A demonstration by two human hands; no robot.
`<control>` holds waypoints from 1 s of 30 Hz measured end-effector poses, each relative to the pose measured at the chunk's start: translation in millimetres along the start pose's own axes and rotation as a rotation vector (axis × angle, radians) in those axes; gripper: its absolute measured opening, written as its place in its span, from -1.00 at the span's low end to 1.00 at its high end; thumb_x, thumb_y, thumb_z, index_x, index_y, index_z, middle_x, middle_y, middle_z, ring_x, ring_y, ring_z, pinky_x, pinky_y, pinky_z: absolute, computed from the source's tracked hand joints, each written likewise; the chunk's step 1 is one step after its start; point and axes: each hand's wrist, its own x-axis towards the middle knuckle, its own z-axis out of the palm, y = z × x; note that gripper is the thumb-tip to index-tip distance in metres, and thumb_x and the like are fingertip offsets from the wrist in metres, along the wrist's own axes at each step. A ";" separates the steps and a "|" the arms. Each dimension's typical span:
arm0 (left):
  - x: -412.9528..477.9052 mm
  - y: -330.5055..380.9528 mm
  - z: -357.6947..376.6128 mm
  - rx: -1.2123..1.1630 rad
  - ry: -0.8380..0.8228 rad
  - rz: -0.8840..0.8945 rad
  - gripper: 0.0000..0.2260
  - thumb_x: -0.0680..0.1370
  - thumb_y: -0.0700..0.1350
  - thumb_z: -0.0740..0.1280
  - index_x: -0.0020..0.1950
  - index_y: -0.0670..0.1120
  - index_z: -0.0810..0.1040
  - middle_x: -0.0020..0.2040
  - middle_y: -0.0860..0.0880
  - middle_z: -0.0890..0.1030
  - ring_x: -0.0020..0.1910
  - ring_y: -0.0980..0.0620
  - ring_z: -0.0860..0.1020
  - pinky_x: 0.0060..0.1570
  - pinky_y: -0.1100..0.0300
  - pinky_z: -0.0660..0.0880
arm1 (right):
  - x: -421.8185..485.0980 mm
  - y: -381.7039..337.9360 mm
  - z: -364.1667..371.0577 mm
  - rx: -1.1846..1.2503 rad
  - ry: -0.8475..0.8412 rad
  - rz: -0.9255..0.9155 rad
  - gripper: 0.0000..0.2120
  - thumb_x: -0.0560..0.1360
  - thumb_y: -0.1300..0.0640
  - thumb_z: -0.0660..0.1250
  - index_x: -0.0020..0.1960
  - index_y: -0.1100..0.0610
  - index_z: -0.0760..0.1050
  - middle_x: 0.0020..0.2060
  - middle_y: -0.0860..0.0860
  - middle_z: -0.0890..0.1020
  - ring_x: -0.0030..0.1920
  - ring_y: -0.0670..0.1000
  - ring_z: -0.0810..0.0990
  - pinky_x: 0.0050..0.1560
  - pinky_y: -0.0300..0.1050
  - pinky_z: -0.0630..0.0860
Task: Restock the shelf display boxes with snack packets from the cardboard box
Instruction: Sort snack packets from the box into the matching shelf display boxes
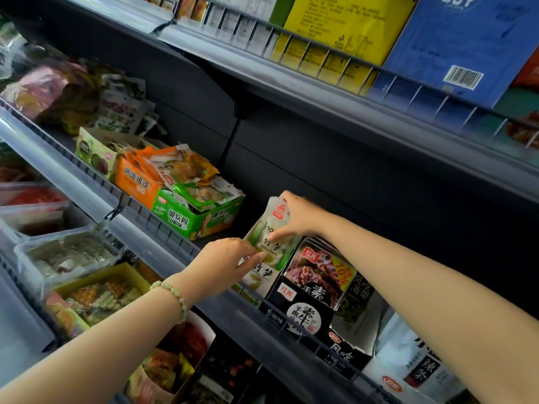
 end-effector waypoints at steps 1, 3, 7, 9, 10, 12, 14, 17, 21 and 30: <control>0.5 0.0 0.4 0.000 0.002 0.000 -0.54 0.62 0.22 0.05 -0.02 -0.04 0.62 -0.10 0.07 0.62 -0.10 0.08 0.55 -0.08 0.08 0.52 | -0.1 -2.6 -0.3 -0.012 -0.002 0.000 -0.14 0.26 -0.12 0.57 0.38 0.16 0.23 0.31 0.10 0.42 0.28 0.09 0.43 0.18 -0.03 0.43; 0.5 0.8 -0.2 0.003 0.010 -0.009 -0.55 0.63 0.21 0.05 0.00 -0.03 0.63 -0.09 0.06 0.63 -0.09 0.08 0.55 -0.08 0.06 0.53 | 0.7 -7.7 1.0 -0.039 0.020 -0.001 -0.12 0.26 -0.09 0.58 0.41 0.19 0.24 0.36 0.10 0.40 0.33 0.10 0.40 0.26 -0.01 0.42; 0.0 4.2 -0.6 0.023 0.005 -0.024 -0.45 0.58 0.29 -0.04 0.06 0.01 0.63 -0.04 0.10 0.63 -0.04 0.11 0.55 -0.09 0.12 0.53 | 1.5 -4.5 6.8 -0.027 0.100 0.057 -0.15 0.30 0.00 0.58 0.45 0.15 0.22 0.38 0.09 0.39 0.36 0.11 0.39 0.26 0.01 0.43; 0.7 5.8 0.1 0.038 0.011 -0.025 -0.42 0.56 0.31 -0.08 0.05 0.01 0.63 -0.03 0.11 0.62 -0.03 0.14 0.53 -0.11 0.14 0.53 | 1.7 -0.7 9.6 -0.021 0.124 0.080 -0.15 0.32 0.02 0.56 0.47 0.11 0.20 0.38 0.09 0.39 0.35 0.12 0.39 0.23 0.01 0.42; 0.4 6.6 0.2 0.039 0.010 -0.028 -0.43 0.57 0.31 -0.07 0.05 0.01 0.63 -0.03 0.11 0.62 -0.02 0.14 0.53 -0.11 0.14 0.53 | 2.0 -0.6 11.1 -0.024 0.132 0.078 -0.15 0.32 0.01 0.56 0.46 0.10 0.19 0.37 0.09 0.39 0.35 0.13 0.40 0.22 0.01 0.42; 0.8 5.9 0.2 0.032 0.009 -0.028 -0.57 0.63 0.20 0.03 0.09 0.02 0.62 -0.01 0.10 0.61 0.03 0.12 0.52 -0.09 0.13 0.51 | 4.2 -1.6 13.8 -0.043 0.153 0.045 -0.15 0.30 -0.02 0.57 0.44 0.07 0.19 0.35 0.09 0.39 0.35 0.13 0.38 0.21 0.04 0.42; 0.7 6.2 -0.7 0.023 0.011 -0.021 -0.63 0.64 0.14 0.07 0.14 0.02 0.61 0.03 0.10 0.61 0.07 0.11 0.52 -0.05 0.12 0.51 | 6.4 -0.3 15.1 -0.083 0.171 0.019 -0.06 0.27 -0.08 0.57 0.48 0.04 0.12 0.38 0.08 0.31 0.40 0.13 0.27 0.27 0.07 0.36; -0.3 5.7 -1.4 0.013 -0.008 -0.016 -0.63 0.64 0.14 0.07 0.17 0.02 0.60 0.07 0.10 0.60 0.09 0.12 0.51 -0.01 0.11 0.51 | 6.7 6.6 11.2 -0.081 0.119 0.032 0.04 0.30 -0.11 0.55 0.55 0.04 -0.02 0.48 0.05 0.13 0.47 0.12 0.10 0.40 0.09 0.20; -0.4 4.9 0.2 -0.001 -0.019 -0.015 -0.62 0.64 0.15 0.07 0.18 0.01 0.59 0.07 0.10 0.59 0.08 0.12 0.50 0.00 0.13 0.51 | 4.2 19.9 7.0 0.096 -0.017 0.038 0.08 0.35 0.03 0.55 0.57 -0.01 -0.15 0.55 0.02 -0.07 0.54 0.11 -0.01 0.47 0.09 0.11; 1.1 8.7 0.4 -0.024 -0.011 -0.022 -0.61 0.63 0.15 0.08 0.25 0.00 0.57 0.12 0.09 0.59 0.11 0.13 0.50 -0.02 0.24 0.44 | 4.4 35.4 5.6 0.135 0.023 -0.085 -0.11 0.36 0.02 0.53 0.51 -0.17 0.07 0.47 -0.01 0.16 0.45 0.08 0.24 0.35 0.06 0.31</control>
